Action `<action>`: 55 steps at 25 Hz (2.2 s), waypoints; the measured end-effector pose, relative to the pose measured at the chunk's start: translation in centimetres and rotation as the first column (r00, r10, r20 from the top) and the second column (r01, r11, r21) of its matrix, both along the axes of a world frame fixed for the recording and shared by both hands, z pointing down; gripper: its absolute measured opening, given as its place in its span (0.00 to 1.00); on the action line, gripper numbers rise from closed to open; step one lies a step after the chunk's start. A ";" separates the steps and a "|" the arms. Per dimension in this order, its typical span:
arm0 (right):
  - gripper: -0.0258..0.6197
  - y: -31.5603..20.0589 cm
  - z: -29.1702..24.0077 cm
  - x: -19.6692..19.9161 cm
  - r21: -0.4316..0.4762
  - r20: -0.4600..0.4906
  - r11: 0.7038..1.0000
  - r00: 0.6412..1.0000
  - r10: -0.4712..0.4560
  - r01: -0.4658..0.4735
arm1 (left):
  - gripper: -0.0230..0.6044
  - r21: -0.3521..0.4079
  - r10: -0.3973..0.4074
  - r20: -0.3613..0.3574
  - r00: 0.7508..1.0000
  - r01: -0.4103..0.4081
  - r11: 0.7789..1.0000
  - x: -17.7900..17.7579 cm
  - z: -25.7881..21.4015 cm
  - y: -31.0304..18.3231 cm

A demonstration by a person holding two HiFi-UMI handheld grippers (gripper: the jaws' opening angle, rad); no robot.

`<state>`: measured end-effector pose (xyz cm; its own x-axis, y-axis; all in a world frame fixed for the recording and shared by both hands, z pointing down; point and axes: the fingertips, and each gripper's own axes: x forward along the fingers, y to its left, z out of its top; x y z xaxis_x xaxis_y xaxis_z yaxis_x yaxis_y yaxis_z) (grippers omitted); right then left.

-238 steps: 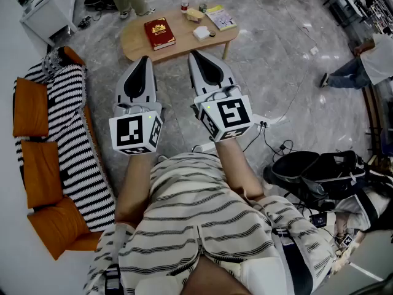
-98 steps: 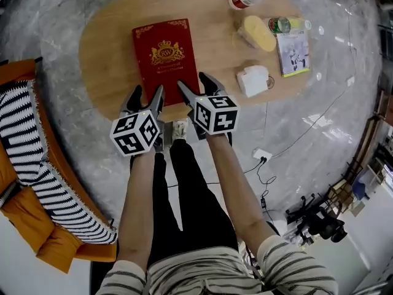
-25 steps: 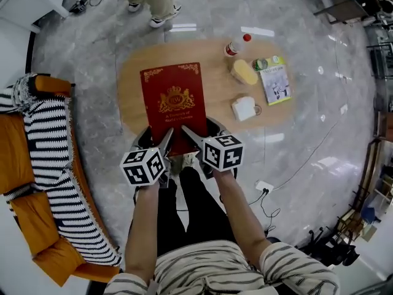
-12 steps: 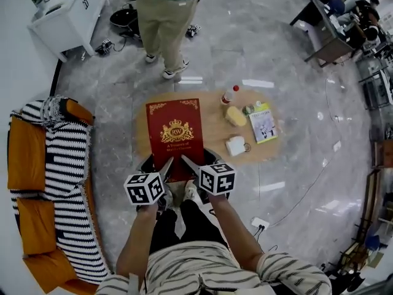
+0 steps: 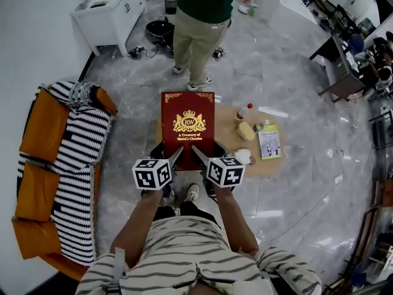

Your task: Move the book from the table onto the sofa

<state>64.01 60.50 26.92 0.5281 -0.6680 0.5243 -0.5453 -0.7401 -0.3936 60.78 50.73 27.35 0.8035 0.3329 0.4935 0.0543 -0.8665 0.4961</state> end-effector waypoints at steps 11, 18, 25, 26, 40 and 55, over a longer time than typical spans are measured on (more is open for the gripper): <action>0.57 -6.4 -5.0 -2.4 0.032 -0.083 0.982 0.980 -0.180 0.184 | 0.54 0.035 -0.174 -0.086 0.981 0.178 0.983 -4.1 -5.1 -5.5; 0.57 -9.8 -7.0 -4.8 0.037 -0.097 0.932 0.930 -0.355 0.359 | 0.54 0.039 -0.353 -0.095 0.931 0.358 0.933 -8.1 -7.1 -8.0; 0.57 -18.8 -6.6 -10.3 0.041 -0.115 0.829 0.826 -0.551 0.558 | 0.54 0.038 -0.550 -0.110 0.828 0.557 0.830 -15.1 -6.7 -15.3; 0.57 -20.0 -6.8 -11.3 0.043 -0.116 0.804 0.803 -0.585 0.593 | 0.54 0.039 -0.585 -0.111 0.803 0.592 0.805 -16.4 -6.9 -16.1; 0.57 -37.2 -5.8 -33.8 0.036 -0.112 0.432 0.433 -0.894 0.901 | 0.54 0.033 -0.895 -0.086 0.438 0.899 0.436 -40.7 -5.9 -28.8; 0.57 -49.6 -4.6 -56.4 0.024 -0.090 0.178 0.180 -0.980 0.984 | 0.54 0.032 -0.979 -0.063 0.194 0.981 0.193 -63.3 -4.7 -38.5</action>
<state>7.60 10.85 22.34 -0.5660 -0.6852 0.4584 -0.8231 0.4389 -0.3603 -2.50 12.20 22.68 0.4735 -0.7559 0.4521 -0.8486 -0.2539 0.4641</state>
